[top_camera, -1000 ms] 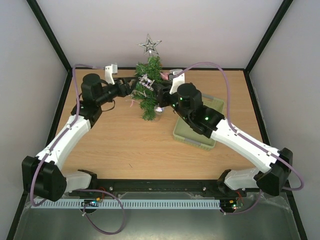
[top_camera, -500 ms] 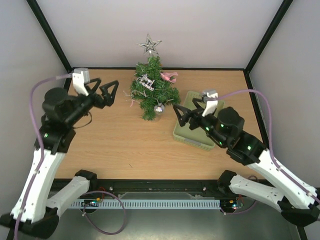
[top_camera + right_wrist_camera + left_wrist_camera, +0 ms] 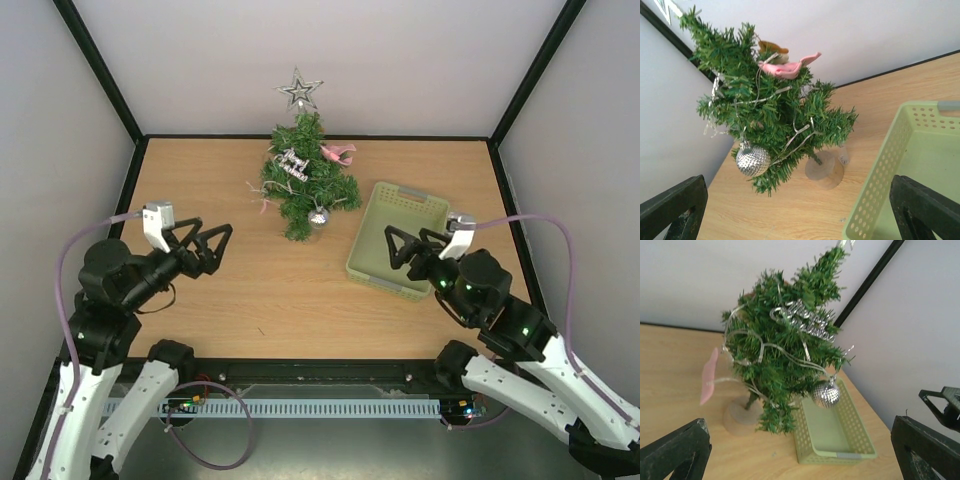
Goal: Decorate the small christmas tree
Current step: Reset both arms
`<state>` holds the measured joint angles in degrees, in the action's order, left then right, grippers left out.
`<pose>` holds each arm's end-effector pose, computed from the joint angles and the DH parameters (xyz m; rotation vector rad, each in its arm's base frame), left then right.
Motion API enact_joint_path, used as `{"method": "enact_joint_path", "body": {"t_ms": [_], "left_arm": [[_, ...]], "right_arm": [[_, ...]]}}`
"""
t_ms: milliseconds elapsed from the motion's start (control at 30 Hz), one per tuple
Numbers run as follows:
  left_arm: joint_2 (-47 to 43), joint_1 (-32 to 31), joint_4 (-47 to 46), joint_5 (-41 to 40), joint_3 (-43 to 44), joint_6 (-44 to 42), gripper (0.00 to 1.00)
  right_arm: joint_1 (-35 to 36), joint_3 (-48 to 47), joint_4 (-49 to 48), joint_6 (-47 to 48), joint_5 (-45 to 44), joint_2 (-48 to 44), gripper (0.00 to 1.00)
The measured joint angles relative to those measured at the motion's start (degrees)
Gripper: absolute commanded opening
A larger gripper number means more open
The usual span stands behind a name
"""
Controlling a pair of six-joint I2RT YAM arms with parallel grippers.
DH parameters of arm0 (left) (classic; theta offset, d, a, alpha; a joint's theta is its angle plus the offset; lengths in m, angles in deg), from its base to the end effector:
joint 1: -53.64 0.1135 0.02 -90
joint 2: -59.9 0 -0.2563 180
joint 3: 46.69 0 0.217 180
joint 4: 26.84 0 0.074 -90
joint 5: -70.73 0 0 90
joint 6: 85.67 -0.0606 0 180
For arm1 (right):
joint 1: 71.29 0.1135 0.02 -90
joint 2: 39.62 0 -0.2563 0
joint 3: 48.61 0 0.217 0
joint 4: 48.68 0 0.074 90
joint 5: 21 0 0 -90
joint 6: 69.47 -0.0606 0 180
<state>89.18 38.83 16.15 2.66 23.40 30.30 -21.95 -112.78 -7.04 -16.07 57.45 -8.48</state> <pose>0.0820 -0.0451 0.3757 0.1455 1.6681 -0.8510 0.0838 0.0789 0.3444 -0.0442 1.8096 0.9236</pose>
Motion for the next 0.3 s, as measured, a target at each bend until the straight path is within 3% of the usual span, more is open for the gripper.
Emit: {"method": "enact_joint_path", "body": {"t_ms": [300], "left_arm": [[-1.9,0.0,0.4,1.0,-3.3,3.8,0.99]], "right_arm": [[0.0,1.0,0.1,-0.9,-2.1,-2.6,0.98]]}}
